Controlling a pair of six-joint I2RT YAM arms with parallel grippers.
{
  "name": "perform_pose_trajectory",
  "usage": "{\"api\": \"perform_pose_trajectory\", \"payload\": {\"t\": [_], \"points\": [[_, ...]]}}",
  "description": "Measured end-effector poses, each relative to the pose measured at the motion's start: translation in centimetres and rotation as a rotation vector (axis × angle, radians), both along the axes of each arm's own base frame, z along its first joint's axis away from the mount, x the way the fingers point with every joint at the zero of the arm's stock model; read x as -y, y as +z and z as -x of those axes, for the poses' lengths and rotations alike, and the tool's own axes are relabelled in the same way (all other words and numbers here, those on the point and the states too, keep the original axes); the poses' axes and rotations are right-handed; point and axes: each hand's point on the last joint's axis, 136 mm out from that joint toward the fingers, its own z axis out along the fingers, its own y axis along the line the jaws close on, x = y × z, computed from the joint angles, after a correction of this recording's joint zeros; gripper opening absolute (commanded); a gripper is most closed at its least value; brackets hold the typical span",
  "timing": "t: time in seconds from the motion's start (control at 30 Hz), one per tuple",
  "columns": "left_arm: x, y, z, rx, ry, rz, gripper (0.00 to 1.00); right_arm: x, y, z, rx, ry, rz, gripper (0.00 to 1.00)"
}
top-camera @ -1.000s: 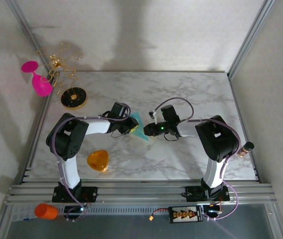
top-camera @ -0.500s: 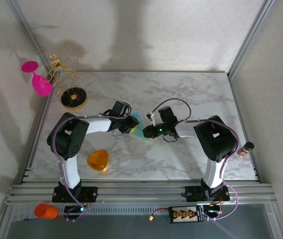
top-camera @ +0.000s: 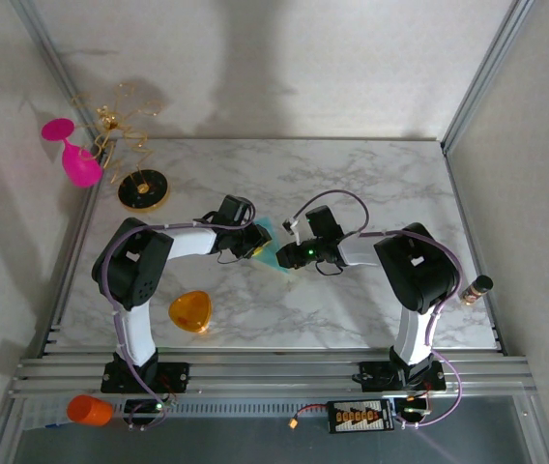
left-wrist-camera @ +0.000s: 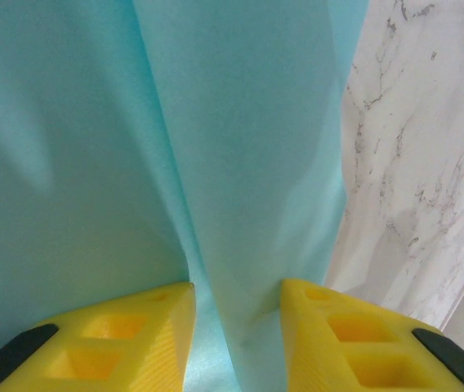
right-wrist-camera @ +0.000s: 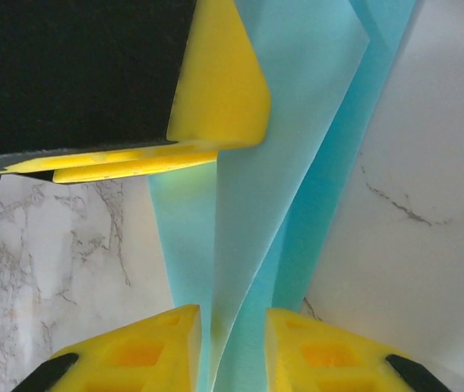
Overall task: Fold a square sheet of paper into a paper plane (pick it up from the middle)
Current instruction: Fourth fold the wing at the center of the table.
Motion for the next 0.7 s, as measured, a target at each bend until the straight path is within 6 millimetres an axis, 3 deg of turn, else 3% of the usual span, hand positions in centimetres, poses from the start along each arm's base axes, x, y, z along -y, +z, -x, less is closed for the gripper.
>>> {"api": "perform_pose_trajectory", "payload": {"t": [0.27,0.7], "points": [[-0.02,-0.03,0.00,-0.002,0.000,-0.002,0.35,-0.02,-0.30,-0.22,0.007,0.001,0.012,0.18],[-0.01,-0.01,0.01,-0.003,-0.001,-0.002,0.34,-0.09,-0.36,-0.23,-0.006,0.017,-0.009,0.15]]}}
